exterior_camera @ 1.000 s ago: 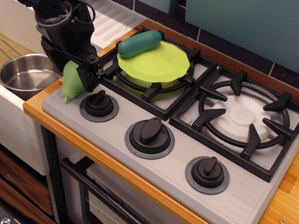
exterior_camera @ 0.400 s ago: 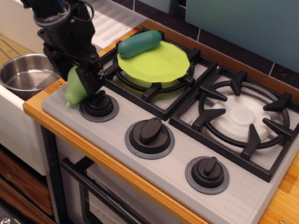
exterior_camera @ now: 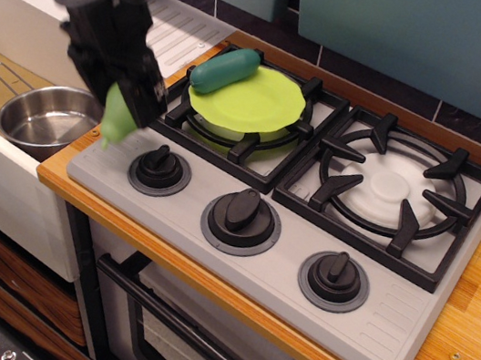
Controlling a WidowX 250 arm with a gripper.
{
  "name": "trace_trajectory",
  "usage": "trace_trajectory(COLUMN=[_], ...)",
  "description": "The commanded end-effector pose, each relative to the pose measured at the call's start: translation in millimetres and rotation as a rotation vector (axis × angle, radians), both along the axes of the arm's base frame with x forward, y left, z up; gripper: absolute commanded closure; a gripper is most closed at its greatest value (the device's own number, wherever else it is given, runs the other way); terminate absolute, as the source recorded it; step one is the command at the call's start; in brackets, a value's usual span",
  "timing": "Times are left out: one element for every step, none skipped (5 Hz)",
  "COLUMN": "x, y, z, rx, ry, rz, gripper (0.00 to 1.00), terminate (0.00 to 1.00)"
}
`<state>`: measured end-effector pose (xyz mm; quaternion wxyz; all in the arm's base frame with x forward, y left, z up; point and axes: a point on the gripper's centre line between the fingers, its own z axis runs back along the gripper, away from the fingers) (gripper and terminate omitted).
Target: Put cucumber on plate and pear in pot or pan in sink
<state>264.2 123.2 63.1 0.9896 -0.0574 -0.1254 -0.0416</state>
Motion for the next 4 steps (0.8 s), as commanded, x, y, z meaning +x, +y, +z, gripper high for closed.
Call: trace_trajectory(x=[9.9, 1.8, -6.8, -10.4], y=[56.3, 72.3, 81.1, 86.5], z=[23.9, 16.4, 5.5, -11.1], rx=[0.025, -0.02, -0.053, -0.07], ry=[-0.137, -0.156, -0.185, -0.234], rz=[-0.156, -0.163, -0.169, -0.175], gripper=[1.0, 1.0, 1.0, 1.0], terminate=[0.0, 0.0, 0.0, 0.0])
